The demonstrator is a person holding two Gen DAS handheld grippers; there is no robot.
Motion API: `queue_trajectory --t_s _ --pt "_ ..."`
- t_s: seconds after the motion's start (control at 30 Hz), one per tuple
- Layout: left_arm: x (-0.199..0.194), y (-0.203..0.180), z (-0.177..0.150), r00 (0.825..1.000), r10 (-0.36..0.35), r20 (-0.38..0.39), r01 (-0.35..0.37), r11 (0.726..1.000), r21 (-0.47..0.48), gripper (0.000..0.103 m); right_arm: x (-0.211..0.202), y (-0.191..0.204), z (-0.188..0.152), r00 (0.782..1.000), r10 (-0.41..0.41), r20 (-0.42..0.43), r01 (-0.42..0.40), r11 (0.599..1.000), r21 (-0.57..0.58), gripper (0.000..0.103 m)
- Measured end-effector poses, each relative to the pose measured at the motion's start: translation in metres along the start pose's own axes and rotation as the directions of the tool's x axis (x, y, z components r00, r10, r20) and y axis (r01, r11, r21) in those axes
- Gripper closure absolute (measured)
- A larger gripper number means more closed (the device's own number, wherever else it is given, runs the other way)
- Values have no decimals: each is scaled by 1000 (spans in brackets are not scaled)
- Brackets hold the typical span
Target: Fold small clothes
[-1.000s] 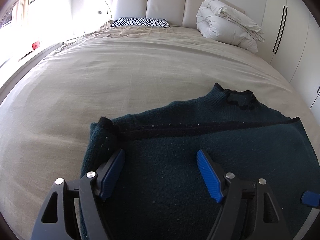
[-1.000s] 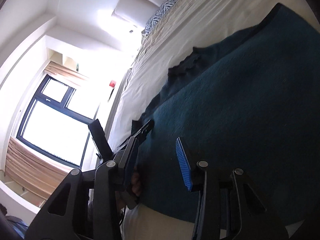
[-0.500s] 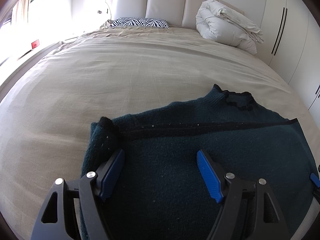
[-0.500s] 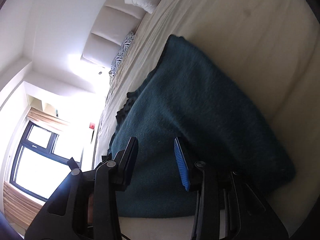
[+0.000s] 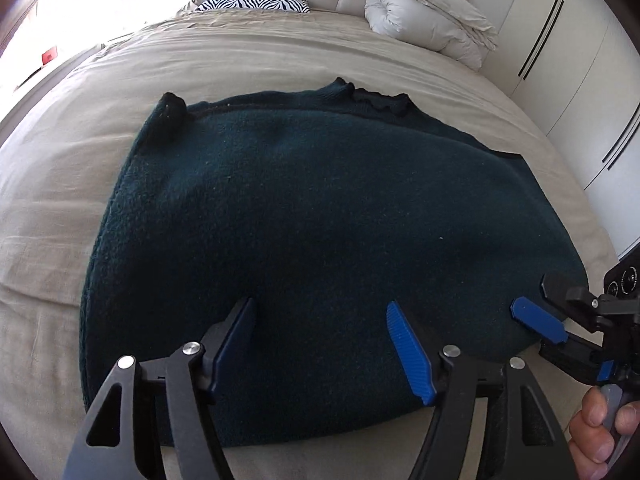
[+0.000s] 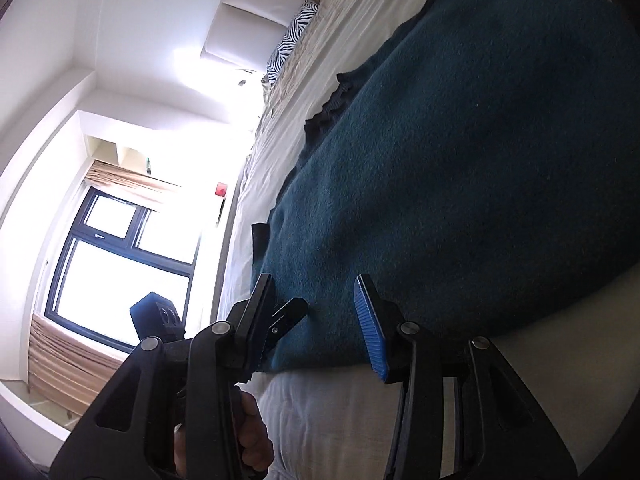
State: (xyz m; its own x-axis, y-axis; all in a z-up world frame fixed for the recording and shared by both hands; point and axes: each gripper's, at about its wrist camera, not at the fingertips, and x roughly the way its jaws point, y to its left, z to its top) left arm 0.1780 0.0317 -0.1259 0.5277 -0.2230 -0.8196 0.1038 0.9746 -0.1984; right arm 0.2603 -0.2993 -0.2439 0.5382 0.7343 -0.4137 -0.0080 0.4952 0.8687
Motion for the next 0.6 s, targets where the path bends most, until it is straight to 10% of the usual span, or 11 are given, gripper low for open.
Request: queue_trajectory --t_s 0.23,0.6 --pt "-13 24 -15 1000 23 4 -23 1000 -19 40 -59 -58 3 988 -29 154 6 989 147 67" --pt "-52 62 -37 997 59 44 -53 991 -122 41 -182 -86 -11 885 -200 419 92 960 264 60"
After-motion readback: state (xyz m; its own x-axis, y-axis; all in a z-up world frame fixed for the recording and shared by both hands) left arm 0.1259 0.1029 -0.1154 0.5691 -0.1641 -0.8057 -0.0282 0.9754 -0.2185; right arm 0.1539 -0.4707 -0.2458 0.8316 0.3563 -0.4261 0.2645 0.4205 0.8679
